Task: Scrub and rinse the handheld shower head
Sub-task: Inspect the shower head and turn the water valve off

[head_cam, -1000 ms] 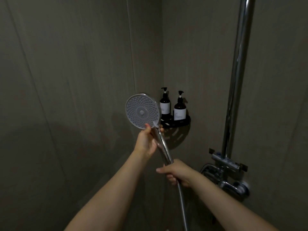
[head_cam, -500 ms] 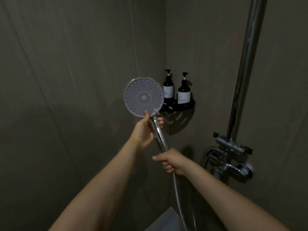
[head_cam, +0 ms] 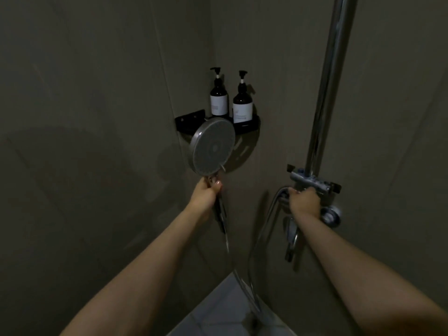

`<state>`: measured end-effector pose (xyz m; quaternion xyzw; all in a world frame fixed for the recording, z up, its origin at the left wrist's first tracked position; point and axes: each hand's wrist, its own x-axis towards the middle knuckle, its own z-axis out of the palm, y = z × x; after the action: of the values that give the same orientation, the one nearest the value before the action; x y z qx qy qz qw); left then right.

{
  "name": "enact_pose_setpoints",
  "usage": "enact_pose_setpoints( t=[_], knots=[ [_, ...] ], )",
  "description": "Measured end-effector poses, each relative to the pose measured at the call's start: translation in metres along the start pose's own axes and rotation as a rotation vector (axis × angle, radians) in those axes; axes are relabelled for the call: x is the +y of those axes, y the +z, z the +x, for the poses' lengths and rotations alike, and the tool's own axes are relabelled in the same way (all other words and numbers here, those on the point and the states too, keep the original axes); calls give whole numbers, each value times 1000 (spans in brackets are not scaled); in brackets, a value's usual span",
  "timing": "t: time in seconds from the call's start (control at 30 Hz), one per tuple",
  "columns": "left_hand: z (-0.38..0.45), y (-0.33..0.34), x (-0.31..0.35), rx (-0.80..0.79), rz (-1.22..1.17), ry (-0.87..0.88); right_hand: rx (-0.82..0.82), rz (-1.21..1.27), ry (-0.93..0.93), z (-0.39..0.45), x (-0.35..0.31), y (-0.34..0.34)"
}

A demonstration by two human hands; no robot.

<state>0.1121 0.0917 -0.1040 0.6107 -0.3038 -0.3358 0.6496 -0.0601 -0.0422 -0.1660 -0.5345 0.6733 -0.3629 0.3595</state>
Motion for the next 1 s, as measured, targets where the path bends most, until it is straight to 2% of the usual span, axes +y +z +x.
enact_pose_setpoints(
  t=[0.1,0.33,0.5,0.67,0.8,0.93,1.0],
  knots=[
    [2,10,-14,-36,-8,-46,19,4,126,10,11,-8],
    [12,23,-35,-97,4,-103,-146,80,236,21,21,0],
    [19,29,-48,-67,11,-114,-132,154,247,22,18,4],
    [28,25,-59,-45,53,-105,-142,311,364,28,12,4],
    [26,27,-61,-25,34,-133,-171,350,376,31,12,5],
    [26,31,-59,-30,3,-112,-232,392,297,33,18,13],
    [27,31,-57,-26,-9,-100,-132,352,330,35,18,19]
  ],
)
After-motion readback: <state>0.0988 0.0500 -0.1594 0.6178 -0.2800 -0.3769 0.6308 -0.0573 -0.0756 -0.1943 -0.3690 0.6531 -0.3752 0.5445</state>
